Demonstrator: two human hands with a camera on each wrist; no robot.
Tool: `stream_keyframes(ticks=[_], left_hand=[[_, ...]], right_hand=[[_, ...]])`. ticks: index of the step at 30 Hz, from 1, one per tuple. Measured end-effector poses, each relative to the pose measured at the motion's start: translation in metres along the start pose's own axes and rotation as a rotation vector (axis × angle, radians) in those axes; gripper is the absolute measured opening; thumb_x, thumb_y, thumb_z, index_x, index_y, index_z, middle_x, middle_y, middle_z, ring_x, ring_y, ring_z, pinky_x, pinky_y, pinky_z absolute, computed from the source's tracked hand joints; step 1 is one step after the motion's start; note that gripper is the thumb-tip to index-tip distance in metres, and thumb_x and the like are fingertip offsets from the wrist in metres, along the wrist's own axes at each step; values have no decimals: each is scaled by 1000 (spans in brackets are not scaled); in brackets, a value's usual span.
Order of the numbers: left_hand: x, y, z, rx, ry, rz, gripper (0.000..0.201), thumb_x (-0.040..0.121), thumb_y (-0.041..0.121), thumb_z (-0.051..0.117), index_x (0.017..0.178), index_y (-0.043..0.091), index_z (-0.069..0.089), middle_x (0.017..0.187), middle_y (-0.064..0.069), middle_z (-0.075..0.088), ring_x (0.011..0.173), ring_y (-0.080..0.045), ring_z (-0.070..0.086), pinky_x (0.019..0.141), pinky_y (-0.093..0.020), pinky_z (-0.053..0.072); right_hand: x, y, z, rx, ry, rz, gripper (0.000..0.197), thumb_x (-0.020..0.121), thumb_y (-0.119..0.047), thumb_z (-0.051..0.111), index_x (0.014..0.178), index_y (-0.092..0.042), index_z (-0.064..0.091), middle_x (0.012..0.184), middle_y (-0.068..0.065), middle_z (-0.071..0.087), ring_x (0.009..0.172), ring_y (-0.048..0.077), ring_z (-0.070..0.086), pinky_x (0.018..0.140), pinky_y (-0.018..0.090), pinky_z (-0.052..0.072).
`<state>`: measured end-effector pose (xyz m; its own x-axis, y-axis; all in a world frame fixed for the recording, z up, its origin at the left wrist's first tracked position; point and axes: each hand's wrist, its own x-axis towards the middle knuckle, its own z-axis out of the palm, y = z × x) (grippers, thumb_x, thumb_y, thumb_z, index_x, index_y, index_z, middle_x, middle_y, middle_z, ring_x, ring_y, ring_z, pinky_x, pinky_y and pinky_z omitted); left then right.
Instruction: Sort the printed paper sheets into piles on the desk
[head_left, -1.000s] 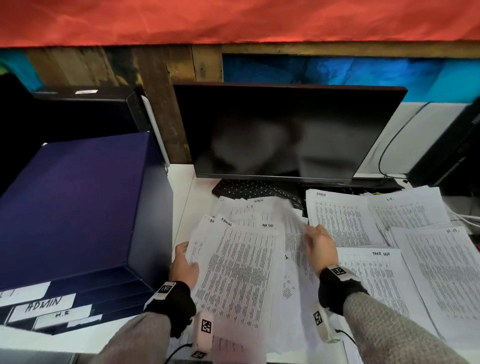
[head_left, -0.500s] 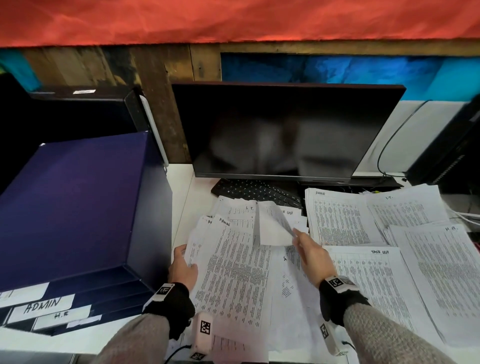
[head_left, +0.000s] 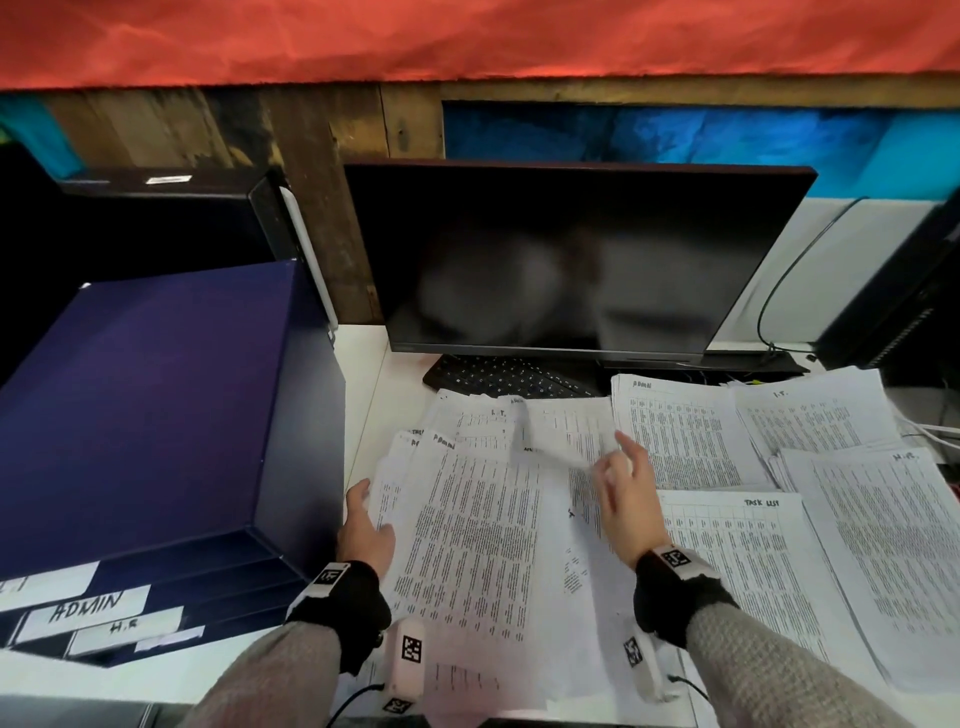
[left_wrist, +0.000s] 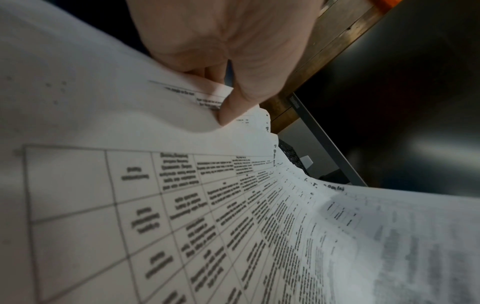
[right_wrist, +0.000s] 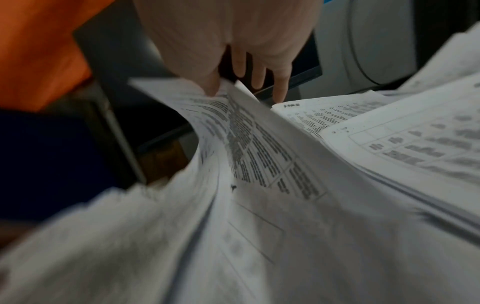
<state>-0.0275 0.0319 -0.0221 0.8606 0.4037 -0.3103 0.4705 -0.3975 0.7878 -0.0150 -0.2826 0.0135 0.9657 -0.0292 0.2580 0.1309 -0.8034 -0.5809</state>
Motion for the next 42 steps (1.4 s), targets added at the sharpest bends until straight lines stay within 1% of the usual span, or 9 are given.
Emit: stream_keyframes(ticks=[4, 11, 15, 22, 24, 26, 29, 38, 42], left_hand=[[1, 4, -2, -8, -15, -8, 61, 84, -9, 48, 137, 18, 37, 134, -9, 54, 114, -32, 56, 98, -33, 42], [3, 5, -4, 12, -45, -26, 47, 84, -7, 47, 126, 14, 47, 117, -10, 62, 101, -28, 57, 90, -31, 45], [4, 2, -2, -22, -46, -47, 40, 86, -4, 48, 122, 12, 50, 112, -8, 63, 94, -24, 55, 85, -28, 45], [7, 7, 0, -313, -80, -154, 44, 96, 44, 40, 125, 11, 49, 120, -3, 54, 111, -22, 50, 100, -32, 36], [6, 2, 0, -290, -182, -187, 59, 80, 65, 54, 119, 22, 49, 117, 5, 57, 110, -21, 54, 102, -40, 41], [4, -1, 0, -175, -220, -176, 46, 78, 37, 71, 113, 22, 46, 113, 3, 59, 105, -22, 57, 96, -40, 47], [1, -2, 3, -35, -196, -158, 39, 77, -1, 60, 111, 14, 50, 106, -7, 64, 97, -26, 61, 85, -35, 52], [3, -3, -3, -36, -169, -118, 37, 76, -12, 50, 106, 11, 53, 99, -7, 65, 95, -27, 62, 84, -31, 51], [1, -2, -4, -33, -191, -98, 39, 77, -10, 49, 109, 12, 53, 99, -6, 66, 92, -25, 63, 74, -26, 50]], right_hand=[[32, -33, -45, 411, 376, 270, 12, 101, -11, 36, 105, -2, 43, 72, -4, 49, 61, 14, 48, 52, 24, 29], [82, -21, -97, 629, 835, 410, 9, 96, -13, 37, 96, -20, 42, 75, -9, 42, 59, -6, 41, 60, 15, 34], [68, -12, -69, 586, 634, 539, 14, 95, -7, 39, 104, -9, 50, 86, 5, 49, 84, 17, 45, 69, 26, 38], [-13, 3, 46, 717, -1, 773, 18, 92, -6, 40, 99, -17, 52, 70, -1, 48, 63, 16, 44, 60, 27, 37], [-20, -6, 53, 689, -286, 704, 21, 91, -17, 46, 106, -29, 53, 97, -7, 52, 87, 15, 53, 78, 28, 45], [-16, -14, 50, 636, -458, 670, 43, 97, -25, 46, 139, -16, 37, 130, -3, 42, 125, 22, 44, 107, 38, 37], [9, -12, 41, 375, -270, 606, 47, 96, -25, 48, 140, -10, 39, 142, 12, 43, 127, 30, 44, 109, 45, 35], [81, 15, 6, -179, -233, 461, 71, 92, -4, 42, 150, -30, 12, 160, -2, 3, 142, 31, 12, 105, 52, 37], [101, 24, -1, -250, -323, 440, 52, 97, -22, 42, 146, -28, 27, 155, 6, 19, 140, 31, 18, 106, 54, 32]])
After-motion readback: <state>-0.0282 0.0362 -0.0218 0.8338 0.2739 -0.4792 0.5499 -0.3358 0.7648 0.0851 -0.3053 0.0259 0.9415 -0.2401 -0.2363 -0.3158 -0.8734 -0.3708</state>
